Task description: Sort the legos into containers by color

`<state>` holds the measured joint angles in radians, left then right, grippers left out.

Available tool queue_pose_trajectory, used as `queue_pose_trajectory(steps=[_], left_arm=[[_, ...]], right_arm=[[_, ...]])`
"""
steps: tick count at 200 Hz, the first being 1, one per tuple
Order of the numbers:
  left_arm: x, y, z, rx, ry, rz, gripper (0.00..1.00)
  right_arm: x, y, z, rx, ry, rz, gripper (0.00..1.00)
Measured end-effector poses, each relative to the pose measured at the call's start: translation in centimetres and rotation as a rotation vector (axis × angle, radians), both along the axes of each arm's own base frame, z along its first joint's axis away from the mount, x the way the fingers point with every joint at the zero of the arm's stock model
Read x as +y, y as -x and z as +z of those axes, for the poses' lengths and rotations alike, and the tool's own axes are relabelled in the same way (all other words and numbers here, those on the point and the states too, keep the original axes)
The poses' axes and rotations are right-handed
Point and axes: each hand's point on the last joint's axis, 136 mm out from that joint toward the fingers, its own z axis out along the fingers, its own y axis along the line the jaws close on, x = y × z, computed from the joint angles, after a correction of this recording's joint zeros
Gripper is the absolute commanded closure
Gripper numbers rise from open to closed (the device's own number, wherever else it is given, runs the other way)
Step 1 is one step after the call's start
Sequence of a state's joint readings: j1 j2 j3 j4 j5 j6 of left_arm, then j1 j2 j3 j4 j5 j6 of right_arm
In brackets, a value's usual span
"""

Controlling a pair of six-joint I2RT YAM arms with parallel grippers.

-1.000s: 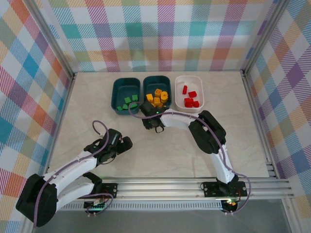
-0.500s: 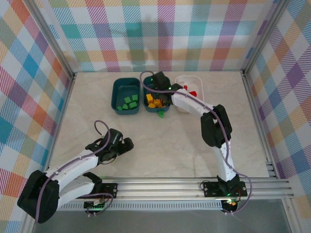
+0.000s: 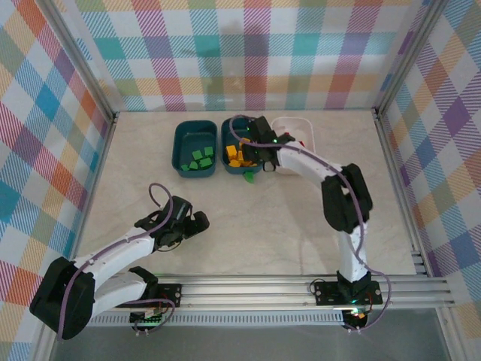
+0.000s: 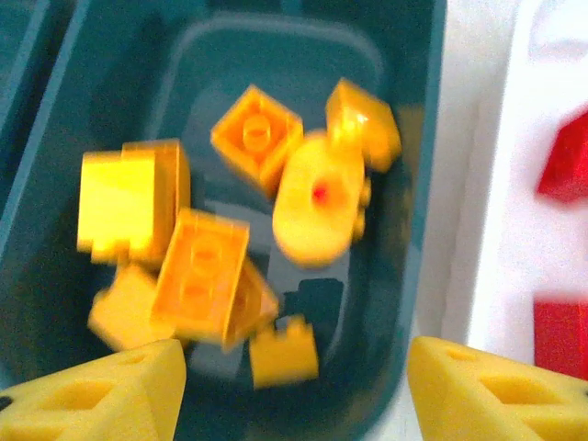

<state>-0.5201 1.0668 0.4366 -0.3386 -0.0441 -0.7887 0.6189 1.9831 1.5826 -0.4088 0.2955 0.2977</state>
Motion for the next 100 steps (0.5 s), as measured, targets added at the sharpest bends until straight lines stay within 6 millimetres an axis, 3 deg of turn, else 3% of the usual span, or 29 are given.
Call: queue_pose_trajectory(steps=[22, 43, 76, 100], left_arm=[[0.0, -0.1, 0.1, -0.003, 0.0, 0.001, 0.0], [-0.1, -0.3, 0.4, -0.012, 0.003, 0.002, 0.0], [-0.1, -0.7, 1.1, -0.038, 0.005, 0.009, 0.0], [0.1, -0.6, 1.5, -0.047, 0.004, 0.014, 0.0]], right_arm=[[0.3, 3.7, -0.6, 0.023, -0.061, -0.003, 0.34], [1.3, 5.4, -3.3, 0.081, -0.083, 0.006, 0.33], [1.9, 5.5, -7.4, 0.156, -0.083, -0.013, 0.33], [2.1, 5.0, -9.3, 0.185, -0.071, -0.026, 0.36]])
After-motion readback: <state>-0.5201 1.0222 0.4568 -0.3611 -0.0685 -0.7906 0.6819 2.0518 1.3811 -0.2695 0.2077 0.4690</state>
